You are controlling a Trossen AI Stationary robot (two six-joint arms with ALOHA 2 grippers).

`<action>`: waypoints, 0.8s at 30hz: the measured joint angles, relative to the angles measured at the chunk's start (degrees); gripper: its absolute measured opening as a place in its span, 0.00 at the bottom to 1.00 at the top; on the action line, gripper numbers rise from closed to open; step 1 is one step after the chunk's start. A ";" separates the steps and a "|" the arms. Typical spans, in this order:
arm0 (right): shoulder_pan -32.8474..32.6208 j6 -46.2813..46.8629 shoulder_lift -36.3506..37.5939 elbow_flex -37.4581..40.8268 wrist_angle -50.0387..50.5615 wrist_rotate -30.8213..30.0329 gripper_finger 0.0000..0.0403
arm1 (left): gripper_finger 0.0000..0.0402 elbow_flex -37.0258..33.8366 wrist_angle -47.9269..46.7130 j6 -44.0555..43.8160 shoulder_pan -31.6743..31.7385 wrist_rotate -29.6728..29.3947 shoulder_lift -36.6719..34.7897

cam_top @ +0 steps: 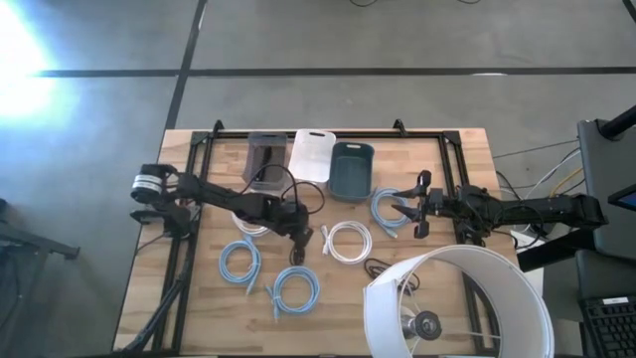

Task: Pick & Place USB Port
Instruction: Put the top black USB cable into the black bin

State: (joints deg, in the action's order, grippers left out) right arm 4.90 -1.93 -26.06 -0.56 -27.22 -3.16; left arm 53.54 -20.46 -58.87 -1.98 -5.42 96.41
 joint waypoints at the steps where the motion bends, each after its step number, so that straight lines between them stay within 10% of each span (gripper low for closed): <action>1: 0.00 0.00 0.00 0.00 0.00 0.00 0.37 | 0.42 0.00 0.93 0.01 0.00 -0.02 0.47; 14: 0.01 0.00 0.00 0.00 0.00 0.00 0.37 | 0.41 -0.31 5.07 0.62 0.81 -0.05 2.13; 24: 0.01 0.00 0.00 0.00 -0.02 0.02 0.37 | 0.21 -0.35 5.46 5.58 0.90 -3.00 2.13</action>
State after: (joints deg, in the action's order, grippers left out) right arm 4.91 -1.93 -26.06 -0.56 -27.24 -3.14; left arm 53.19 -15.00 -53.30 -1.08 -8.41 98.54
